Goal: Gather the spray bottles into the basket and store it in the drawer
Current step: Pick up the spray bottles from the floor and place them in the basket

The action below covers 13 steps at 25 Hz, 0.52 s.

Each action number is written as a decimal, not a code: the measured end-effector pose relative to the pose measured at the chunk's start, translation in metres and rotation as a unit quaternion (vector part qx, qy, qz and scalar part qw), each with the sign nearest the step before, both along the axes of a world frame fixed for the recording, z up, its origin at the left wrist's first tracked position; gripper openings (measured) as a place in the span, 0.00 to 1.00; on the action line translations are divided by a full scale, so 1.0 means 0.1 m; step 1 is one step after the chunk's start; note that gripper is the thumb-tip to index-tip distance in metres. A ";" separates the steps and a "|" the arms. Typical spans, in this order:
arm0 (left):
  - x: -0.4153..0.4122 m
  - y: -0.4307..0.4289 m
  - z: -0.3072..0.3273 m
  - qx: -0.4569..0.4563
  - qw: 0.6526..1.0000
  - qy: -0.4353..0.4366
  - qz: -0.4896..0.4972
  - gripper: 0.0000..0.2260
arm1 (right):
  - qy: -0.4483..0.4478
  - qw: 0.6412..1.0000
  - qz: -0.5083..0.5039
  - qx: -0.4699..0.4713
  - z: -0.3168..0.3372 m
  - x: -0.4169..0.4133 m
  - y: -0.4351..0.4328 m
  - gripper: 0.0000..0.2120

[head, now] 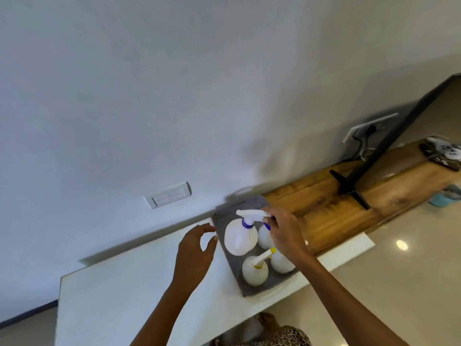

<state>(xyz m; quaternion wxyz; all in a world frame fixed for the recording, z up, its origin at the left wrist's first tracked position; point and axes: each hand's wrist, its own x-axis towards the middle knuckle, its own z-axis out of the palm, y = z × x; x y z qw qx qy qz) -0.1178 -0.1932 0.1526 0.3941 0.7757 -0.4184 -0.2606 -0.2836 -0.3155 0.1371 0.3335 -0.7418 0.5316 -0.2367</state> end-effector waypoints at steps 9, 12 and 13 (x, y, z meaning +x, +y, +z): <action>-0.38 -0.36 -0.08 0.051 0.987 -0.063 0.135 0.09 | 0.078 0.975 0.168 0.124 -0.96 -0.06 -0.81 0.13; -0.51 -0.36 -0.10 0.076 0.981 -0.068 0.165 0.09 | 0.083 0.964 0.212 0.140 -1.10 -0.02 -0.94 0.13; -0.55 -0.36 -0.10 0.080 0.980 -0.069 0.169 0.09 | 0.084 0.961 0.222 0.144 -1.13 -0.01 -0.97 0.13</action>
